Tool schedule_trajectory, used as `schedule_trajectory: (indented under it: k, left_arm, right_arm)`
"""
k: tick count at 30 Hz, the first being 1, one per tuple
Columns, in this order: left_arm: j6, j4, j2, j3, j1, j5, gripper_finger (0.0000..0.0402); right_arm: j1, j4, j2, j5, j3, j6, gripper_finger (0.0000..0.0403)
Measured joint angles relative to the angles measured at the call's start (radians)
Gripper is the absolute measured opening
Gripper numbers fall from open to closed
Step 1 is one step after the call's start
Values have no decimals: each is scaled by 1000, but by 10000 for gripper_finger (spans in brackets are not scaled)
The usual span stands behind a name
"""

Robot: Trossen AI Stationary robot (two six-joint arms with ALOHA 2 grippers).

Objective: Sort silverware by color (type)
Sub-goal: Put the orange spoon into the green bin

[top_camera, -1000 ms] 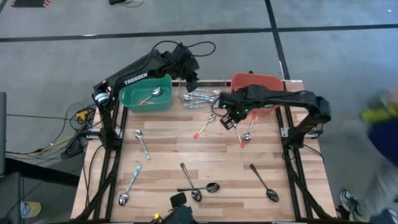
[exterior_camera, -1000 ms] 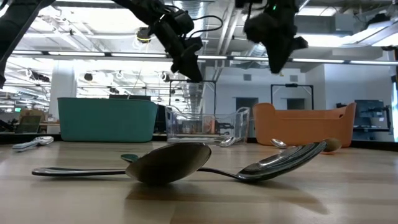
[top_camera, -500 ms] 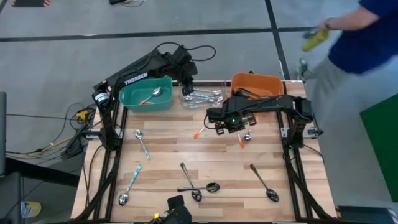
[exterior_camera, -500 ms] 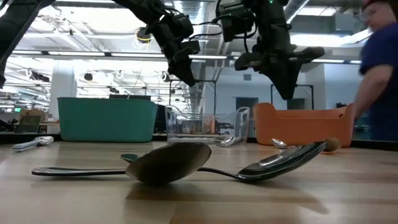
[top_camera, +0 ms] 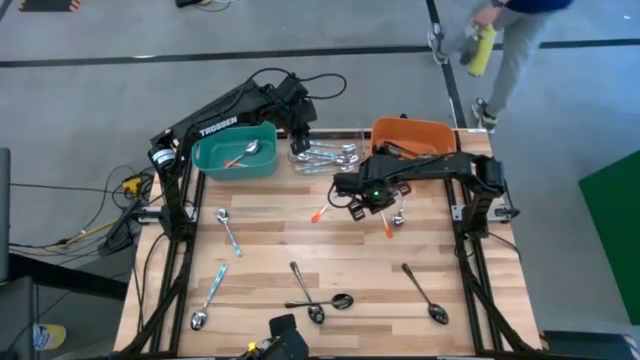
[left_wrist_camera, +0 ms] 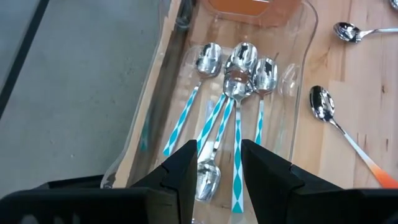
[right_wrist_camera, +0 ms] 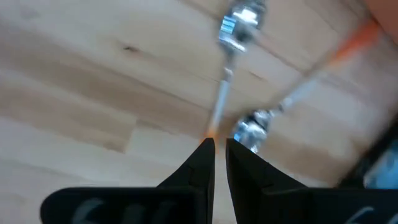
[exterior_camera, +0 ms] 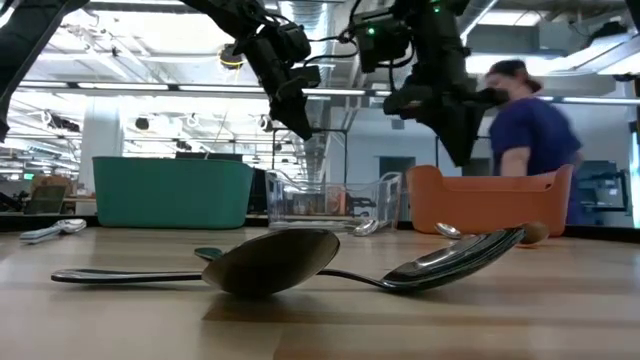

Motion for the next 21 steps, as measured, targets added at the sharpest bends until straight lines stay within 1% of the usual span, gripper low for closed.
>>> schedule_trajectory:
  k: [2,4,7,12,16,21]
  left_arm:
    - [0,0,0,0,0,0,112]
    - [-1,0,0,0,0,0,112]
    - [-1,0,0,0,0,0,112]
    - [-13,0,0,0,0,0,112]
    - [-13,1,0,-1,0,0,112]
    - [-18,1,0,-1,0,0,112]
  right_arm:
    - [0,44,0,-1,0,-86,62]
    - [1,91,-1,-3,0,-118,62]
    - [1,143,-1,-5,0,-121,62]
    - [7,164,-1,-12,0,-120,62]
    - [7,163,-1,-21,0,-81,62]
    - [-8,161,-1,-49,0,-95,62]
